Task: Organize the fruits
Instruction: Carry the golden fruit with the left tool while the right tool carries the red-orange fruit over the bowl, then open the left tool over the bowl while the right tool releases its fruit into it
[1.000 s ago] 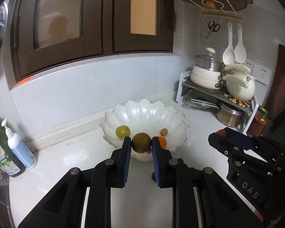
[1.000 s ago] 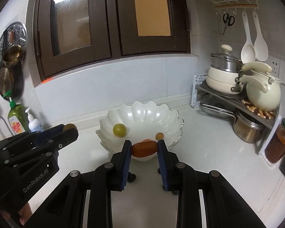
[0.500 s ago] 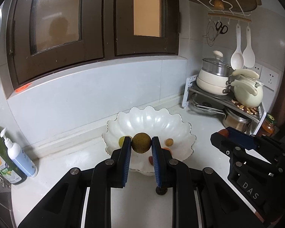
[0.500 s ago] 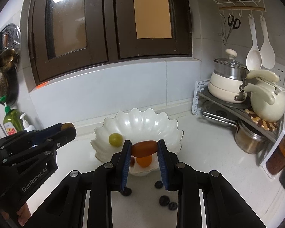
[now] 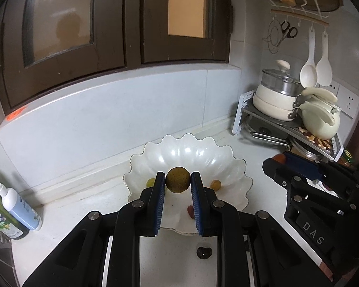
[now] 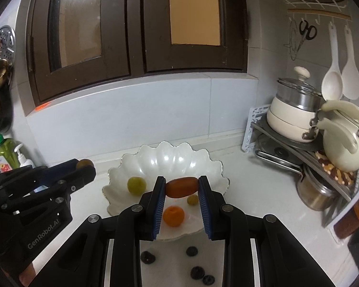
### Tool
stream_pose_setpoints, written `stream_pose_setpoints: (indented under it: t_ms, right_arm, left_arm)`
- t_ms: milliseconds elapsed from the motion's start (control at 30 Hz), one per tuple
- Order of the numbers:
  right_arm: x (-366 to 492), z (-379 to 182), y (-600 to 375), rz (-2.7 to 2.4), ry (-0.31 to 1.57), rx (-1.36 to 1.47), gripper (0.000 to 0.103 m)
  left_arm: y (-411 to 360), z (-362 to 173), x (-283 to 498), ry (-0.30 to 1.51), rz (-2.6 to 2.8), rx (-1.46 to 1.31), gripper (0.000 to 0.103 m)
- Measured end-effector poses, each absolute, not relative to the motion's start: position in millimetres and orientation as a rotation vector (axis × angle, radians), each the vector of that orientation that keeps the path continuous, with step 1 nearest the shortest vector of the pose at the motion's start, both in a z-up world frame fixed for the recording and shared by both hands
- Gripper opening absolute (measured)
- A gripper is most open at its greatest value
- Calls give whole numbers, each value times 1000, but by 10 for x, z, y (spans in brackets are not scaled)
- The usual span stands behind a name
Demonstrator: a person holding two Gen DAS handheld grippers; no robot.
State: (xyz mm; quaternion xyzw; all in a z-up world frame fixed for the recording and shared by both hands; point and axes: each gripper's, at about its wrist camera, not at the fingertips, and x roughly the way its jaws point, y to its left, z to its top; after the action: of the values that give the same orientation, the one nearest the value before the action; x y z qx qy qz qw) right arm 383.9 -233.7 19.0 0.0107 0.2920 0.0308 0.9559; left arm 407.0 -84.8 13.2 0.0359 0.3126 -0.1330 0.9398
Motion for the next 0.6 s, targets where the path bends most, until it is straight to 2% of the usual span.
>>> stream_pose_setpoints:
  t_ms: [600]
  right_arm:
    - [4610, -26, -2425, 71, 703, -4, 29]
  left_arm:
    - [-1016, -121, 4777, 762, -257, 92, 23]
